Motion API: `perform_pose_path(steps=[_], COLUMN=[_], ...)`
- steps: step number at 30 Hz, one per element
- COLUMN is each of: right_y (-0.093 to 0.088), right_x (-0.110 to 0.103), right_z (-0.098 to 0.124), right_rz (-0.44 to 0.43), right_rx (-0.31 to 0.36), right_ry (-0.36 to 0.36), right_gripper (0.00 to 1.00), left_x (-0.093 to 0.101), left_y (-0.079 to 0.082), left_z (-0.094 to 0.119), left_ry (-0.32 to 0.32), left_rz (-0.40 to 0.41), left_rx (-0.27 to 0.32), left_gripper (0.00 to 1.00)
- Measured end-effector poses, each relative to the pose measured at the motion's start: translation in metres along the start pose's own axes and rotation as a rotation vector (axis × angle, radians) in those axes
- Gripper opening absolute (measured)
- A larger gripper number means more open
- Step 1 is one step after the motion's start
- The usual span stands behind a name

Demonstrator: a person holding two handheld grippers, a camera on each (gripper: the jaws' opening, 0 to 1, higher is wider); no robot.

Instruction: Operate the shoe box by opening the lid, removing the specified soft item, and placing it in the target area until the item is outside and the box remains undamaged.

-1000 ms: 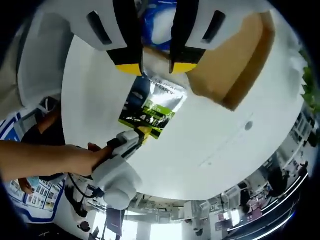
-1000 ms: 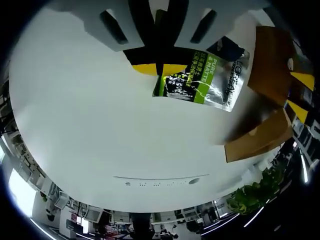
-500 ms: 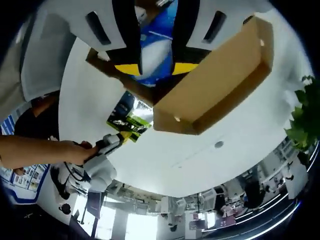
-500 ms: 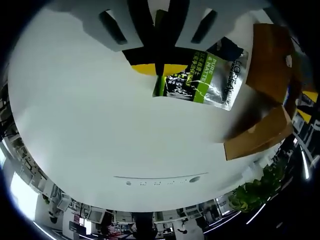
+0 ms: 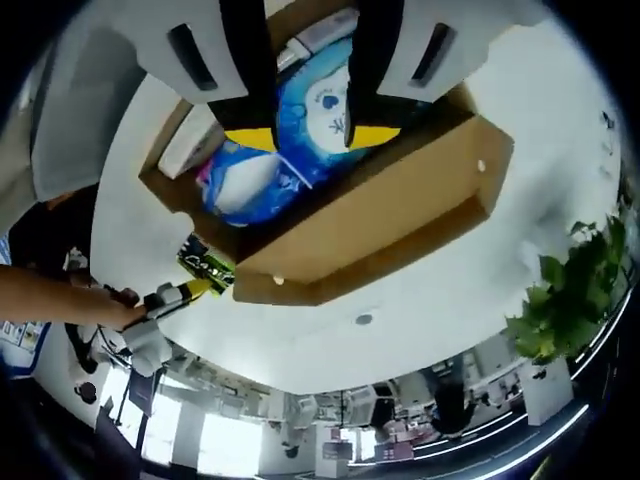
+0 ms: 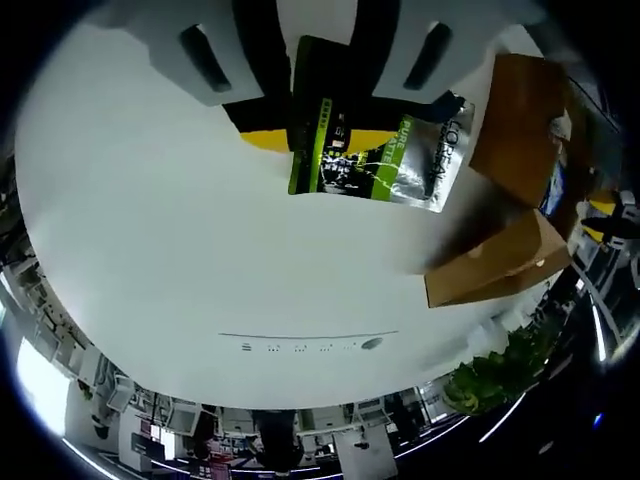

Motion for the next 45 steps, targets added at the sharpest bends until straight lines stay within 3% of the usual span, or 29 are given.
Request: perform_pose_path(steps=[9,22,33,45], right_y=[0.007,0.018,0.031,0.040], right_x=[-0.023,-0.052,-0.101,-0.158], right_z=[0.023,0.046,0.067,0.065], right_rz=[0.081,0.149,0.244,0.330], right_rx=[0.046,0.100,0.143,0.156], right_ry=[0.033,0.090,0.191,0.300], right_gripper=[0.18,0.20,0.22,0.25], left_x=[-0.016,-0.028,-0.034,-0.051], left_y=[-0.025,-0.049,-0.063,-0.079], left_z=[0.020,0.035,0.043,0.059], left_ry=[0.050,0.086,0.109,0.172], left_rz=[0.051,0.118,0.163,0.208], left_rx=[0.008,0.020,0.031,0.053], left_gripper=[0.27,0.28,0.30,0.31])
Point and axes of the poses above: the point that each gripper's makers call its tool centre point, and the gripper's own axes: z roughly backward along the fingers, x roughly to its right, y roughly out of its top, the point moved 2 cm from there along z, roughly backward along the fingers, and after that the axes turned 6 degrees about z, right-handed, at the moved point
